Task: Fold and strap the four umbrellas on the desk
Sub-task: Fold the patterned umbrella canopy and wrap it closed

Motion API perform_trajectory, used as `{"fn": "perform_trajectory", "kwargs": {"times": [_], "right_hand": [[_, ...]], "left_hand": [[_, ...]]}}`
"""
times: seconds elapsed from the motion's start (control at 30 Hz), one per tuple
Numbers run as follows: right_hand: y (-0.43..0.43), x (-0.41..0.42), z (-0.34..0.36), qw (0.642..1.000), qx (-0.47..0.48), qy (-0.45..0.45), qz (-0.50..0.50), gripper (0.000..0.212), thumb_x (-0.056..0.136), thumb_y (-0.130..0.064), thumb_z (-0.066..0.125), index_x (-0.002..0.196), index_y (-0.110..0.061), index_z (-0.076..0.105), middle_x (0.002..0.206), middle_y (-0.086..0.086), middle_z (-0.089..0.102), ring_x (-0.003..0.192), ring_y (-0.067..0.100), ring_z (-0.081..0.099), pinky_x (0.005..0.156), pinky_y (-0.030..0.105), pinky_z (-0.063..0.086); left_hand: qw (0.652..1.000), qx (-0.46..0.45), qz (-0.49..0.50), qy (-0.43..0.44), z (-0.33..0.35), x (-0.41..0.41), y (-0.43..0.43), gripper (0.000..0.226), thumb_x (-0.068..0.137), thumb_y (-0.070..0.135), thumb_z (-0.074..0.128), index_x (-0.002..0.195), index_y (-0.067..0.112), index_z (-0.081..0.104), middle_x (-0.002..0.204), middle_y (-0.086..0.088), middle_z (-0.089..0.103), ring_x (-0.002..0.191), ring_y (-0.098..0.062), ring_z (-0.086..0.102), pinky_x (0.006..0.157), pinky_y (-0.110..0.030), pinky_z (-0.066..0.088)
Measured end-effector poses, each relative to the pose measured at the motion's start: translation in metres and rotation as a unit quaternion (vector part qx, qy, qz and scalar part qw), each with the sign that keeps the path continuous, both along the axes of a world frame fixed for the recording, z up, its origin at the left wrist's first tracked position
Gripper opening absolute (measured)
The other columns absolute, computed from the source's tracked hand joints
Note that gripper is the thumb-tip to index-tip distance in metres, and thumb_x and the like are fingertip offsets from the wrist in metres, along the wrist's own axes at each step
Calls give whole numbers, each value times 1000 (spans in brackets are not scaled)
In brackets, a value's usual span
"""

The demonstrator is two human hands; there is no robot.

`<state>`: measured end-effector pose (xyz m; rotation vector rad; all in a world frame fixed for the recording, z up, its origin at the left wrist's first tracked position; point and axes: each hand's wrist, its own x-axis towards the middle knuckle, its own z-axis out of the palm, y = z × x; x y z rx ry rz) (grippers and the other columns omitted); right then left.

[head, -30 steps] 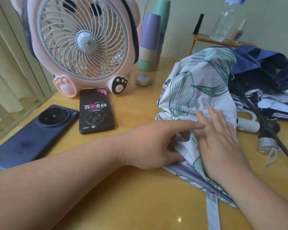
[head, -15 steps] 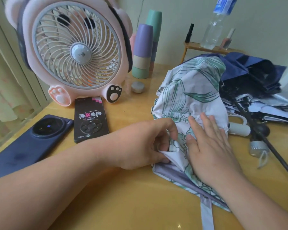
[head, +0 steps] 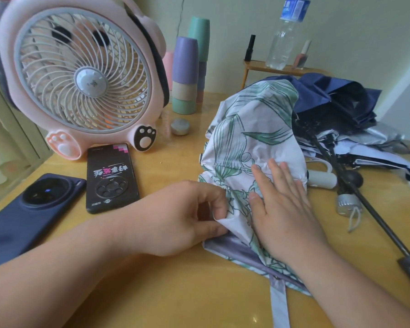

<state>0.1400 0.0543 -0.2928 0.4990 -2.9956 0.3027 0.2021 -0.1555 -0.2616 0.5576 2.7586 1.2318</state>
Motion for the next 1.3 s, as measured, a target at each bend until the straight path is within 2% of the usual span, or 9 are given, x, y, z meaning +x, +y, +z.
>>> {"fn": "perform_trajectory", "kwargs": {"times": [0.1, 0.17, 0.4, 0.63, 0.8, 0.87, 1.0, 1.07, 1.3], "right_hand": [[0, 0, 0, 1000, -2, -1, 0, 60, 106, -45, 18, 161, -40, -5, 168, -10, -21, 152, 8, -27, 127, 40, -9], [0, 0, 0, 1000, 2, 0, -2, 61, 105, -46, 18, 161, -40, -5, 168, -10, -22, 152, 8, -27, 127, 40, -9], [0, 0, 1, 1000, 7, -4, 1, 60, 106, -47, 17, 161, -39, -7, 167, -10, -24, 151, 7, -29, 127, 40, -9], [-1, -1, 1, 1000, 5, -8, -2, 61, 105, -47, 17, 161, -40, -6, 167, -11, -23, 151, 7, -28, 127, 41, -8], [0, 0, 0, 1000, 8, -10, -2, 62, 104, -48, 16, 161, -40, -8, 167, -11, -25, 150, 7, -29, 127, 41, -9], [-1, 1, 1, 1000, 12, -12, -2, 63, 103, -51, 14, 160, -40, -9, 166, -11, -27, 150, 7, -31, 127, 41, -9], [-1, 2, 1, 1000, 14, -9, -2, 64, 103, -53, 15, 160, -40, -9, 166, -11, -28, 150, 7, -31, 127, 41, -10], [-1, 2, 1, 1000, 13, -5, -3, 64, 103, -54, 16, 161, -40, -8, 166, -11, -27, 150, 7, -31, 127, 41, -10], [-1, 1, 0, 1000, 17, -6, -4, 65, 102, -55, 15, 160, -40, -10, 166, -10, -28, 150, 8, -31, 127, 41, -9]], "left_hand": [[981, 157, 2, -114, 7, 3, 7, 26, 92, 14, 75, 83, 12, 51, 59, -11, 62, 46, -10, 52, 49, -16, 39], [966, 217, 21, -140, 11, 4, 15, 30, 90, 11, 73, 86, 8, 44, 54, -18, 59, 40, -13, 52, 41, -13, 37], [957, 225, 138, -120, 0, -7, 23, 41, 79, 10, 85, 81, 13, 44, 48, -10, 59, 40, -23, 47, 41, -25, 38], [923, 322, 139, -158, 2, -10, 5, 32, 78, -8, 79, 81, 9, 51, 54, -9, 53, 41, -19, 49, 37, -22, 36], [920, 343, 156, -111, 18, -14, -16, 30, 75, -2, 77, 83, 8, 50, 71, -22, 67, 40, -18, 45, 38, -22, 33], [924, 329, 161, -107, 20, -11, -21, 37, 70, 10, 83, 89, 8, 51, 73, -19, 70, 41, -20, 46, 38, -22, 32], [954, 224, 127, -154, 15, 3, -8, 50, 70, 22, 93, 97, 7, 53, 75, -14, 67, 45, -23, 53, 39, -24, 36], [960, 194, 130, -153, 13, 5, 0, 44, 72, 17, 90, 99, 11, 56, 83, -13, 70, 46, -23, 56, 39, -23, 37], [976, 99, 134, -139, 8, 6, 2, 26, 85, -8, 66, 94, 13, 54, 66, 4, 67, 39, -17, 53, 40, -20, 38]]}}
